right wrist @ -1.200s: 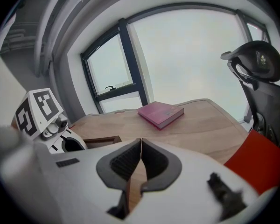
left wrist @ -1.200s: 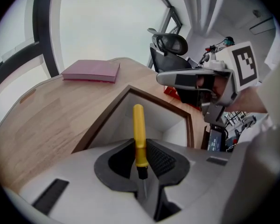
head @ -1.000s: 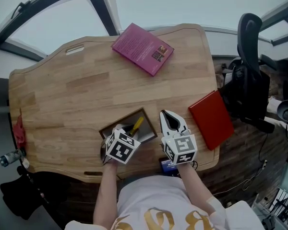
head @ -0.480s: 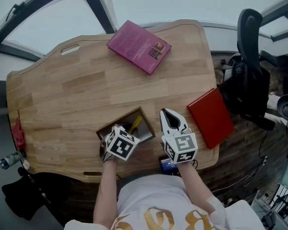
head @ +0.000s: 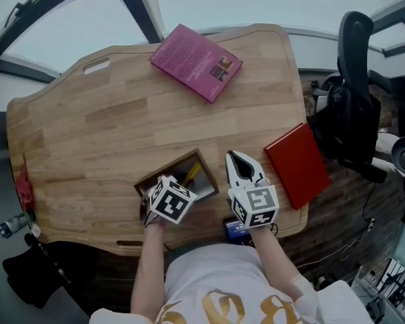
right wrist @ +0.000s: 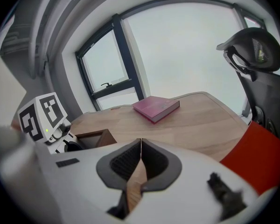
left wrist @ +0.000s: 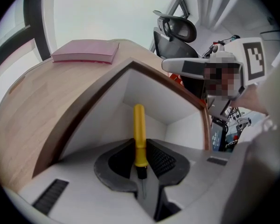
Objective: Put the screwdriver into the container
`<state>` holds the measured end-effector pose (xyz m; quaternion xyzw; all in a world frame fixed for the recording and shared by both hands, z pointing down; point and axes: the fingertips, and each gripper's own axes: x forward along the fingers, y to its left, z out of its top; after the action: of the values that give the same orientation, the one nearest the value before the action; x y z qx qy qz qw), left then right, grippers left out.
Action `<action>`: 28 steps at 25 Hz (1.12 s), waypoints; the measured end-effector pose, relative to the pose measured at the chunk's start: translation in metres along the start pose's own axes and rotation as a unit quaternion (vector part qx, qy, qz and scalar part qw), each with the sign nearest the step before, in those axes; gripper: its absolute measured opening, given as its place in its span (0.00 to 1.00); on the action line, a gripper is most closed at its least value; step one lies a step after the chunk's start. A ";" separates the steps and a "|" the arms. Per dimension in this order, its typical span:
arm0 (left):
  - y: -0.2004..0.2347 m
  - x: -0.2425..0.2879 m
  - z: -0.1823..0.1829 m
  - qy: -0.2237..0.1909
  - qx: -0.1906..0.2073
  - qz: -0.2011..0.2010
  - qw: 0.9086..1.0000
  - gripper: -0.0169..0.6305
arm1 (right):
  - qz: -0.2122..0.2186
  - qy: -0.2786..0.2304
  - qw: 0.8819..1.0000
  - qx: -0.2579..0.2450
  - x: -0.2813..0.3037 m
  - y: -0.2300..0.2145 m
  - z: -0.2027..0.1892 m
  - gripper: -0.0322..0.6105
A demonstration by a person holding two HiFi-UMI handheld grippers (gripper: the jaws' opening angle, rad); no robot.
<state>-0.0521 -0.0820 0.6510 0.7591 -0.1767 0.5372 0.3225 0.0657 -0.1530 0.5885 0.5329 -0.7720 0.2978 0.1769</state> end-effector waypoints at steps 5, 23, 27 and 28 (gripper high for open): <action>0.000 0.001 -0.001 0.004 -0.002 -0.002 1.000 0.15 | -0.001 0.001 1.000 0.000 0.001 0.000 0.000 0.10; 0.001 -0.001 0.000 0.003 -0.003 0.007 1.000 0.16 | -0.005 -0.007 1.000 -0.001 -0.007 -0.004 0.004 0.10; -0.002 -0.006 0.004 -0.010 -0.007 0.004 1.000 0.16 | -0.006 -0.012 1.000 -0.004 -0.010 -0.002 0.007 0.10; -0.002 -0.007 0.005 -0.012 -0.005 0.005 1.000 0.16 | -0.006 -0.013 1.000 -0.004 -0.011 -0.002 0.008 0.10</action>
<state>-0.0496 -0.0845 0.6428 0.7626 -0.1871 0.5290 0.3217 0.0721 -0.1505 0.5764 0.5409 -0.7722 0.2864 0.1706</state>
